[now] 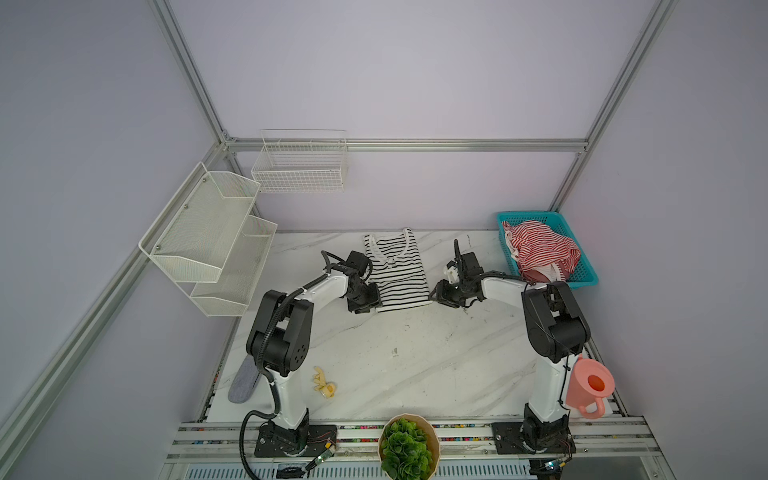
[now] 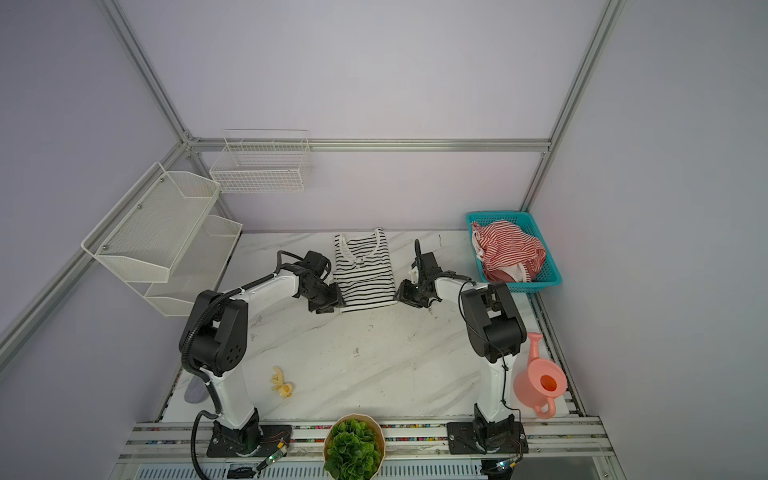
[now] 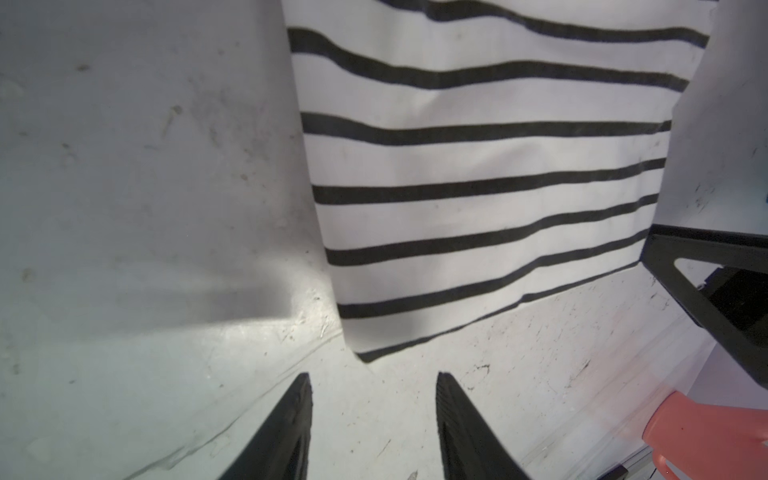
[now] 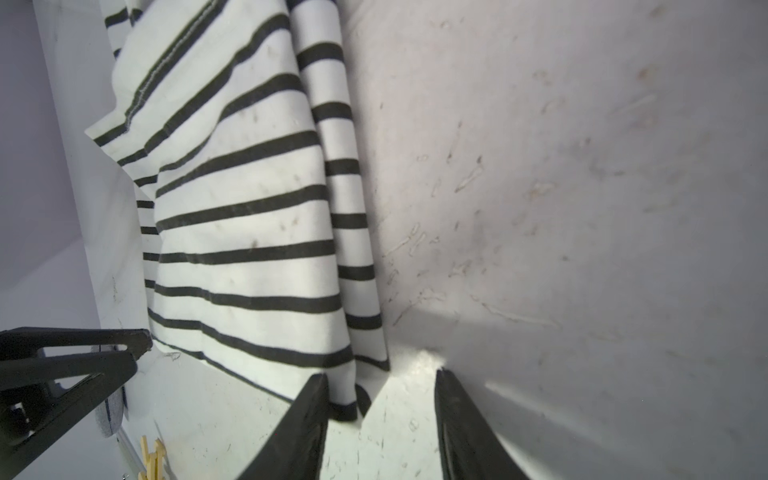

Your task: Fold and stack the tank tops

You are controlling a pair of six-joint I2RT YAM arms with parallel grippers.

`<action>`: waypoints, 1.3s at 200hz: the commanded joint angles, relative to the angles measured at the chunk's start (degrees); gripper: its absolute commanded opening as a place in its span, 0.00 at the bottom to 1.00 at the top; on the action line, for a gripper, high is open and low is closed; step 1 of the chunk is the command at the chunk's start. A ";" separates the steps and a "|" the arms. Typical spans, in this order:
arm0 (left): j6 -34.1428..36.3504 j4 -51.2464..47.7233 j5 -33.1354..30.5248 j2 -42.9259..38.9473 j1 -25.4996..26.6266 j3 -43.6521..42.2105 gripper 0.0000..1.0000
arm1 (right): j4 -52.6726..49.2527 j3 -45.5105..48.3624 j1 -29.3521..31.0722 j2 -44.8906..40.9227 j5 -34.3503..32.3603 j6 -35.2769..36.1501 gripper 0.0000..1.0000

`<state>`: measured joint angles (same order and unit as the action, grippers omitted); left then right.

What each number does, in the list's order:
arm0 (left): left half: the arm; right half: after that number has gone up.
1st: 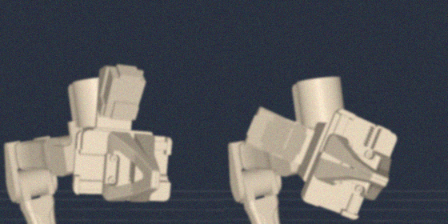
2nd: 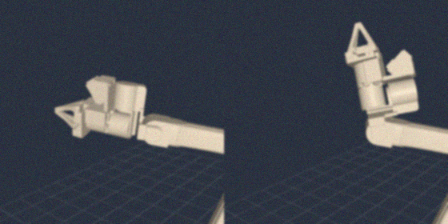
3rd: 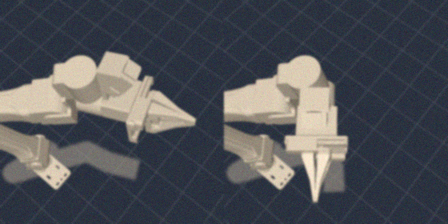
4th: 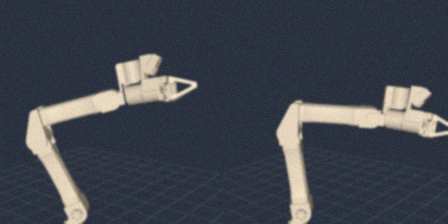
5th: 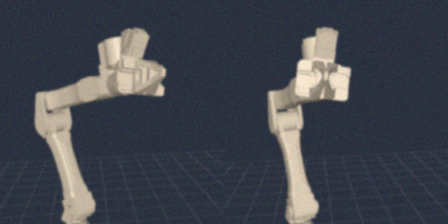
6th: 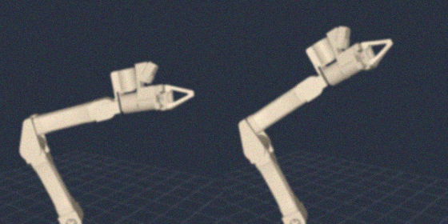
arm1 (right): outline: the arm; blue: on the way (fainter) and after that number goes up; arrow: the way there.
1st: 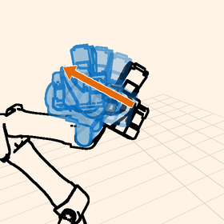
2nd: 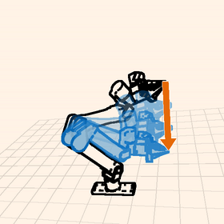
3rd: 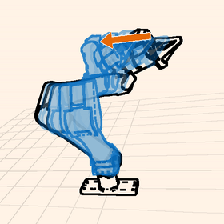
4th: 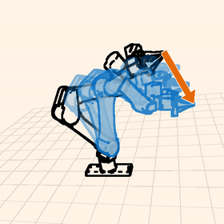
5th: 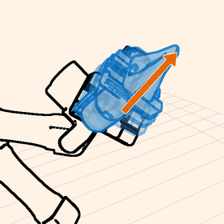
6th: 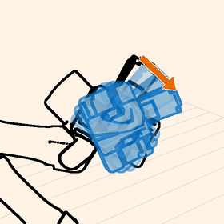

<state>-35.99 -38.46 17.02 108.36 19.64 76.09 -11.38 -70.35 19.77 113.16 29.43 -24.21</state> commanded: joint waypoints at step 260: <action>-10.27 4.98 2.85 -17.62 3.19 -23.15 0.00 | 12.00 23.15 11.26 -19.20 -2.78 -13.21 0.00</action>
<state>-42.92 -32.84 19.73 97.34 21.19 58.33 -1.98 -52.34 28.71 99.59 29.50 -32.49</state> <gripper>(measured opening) 0.047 0.046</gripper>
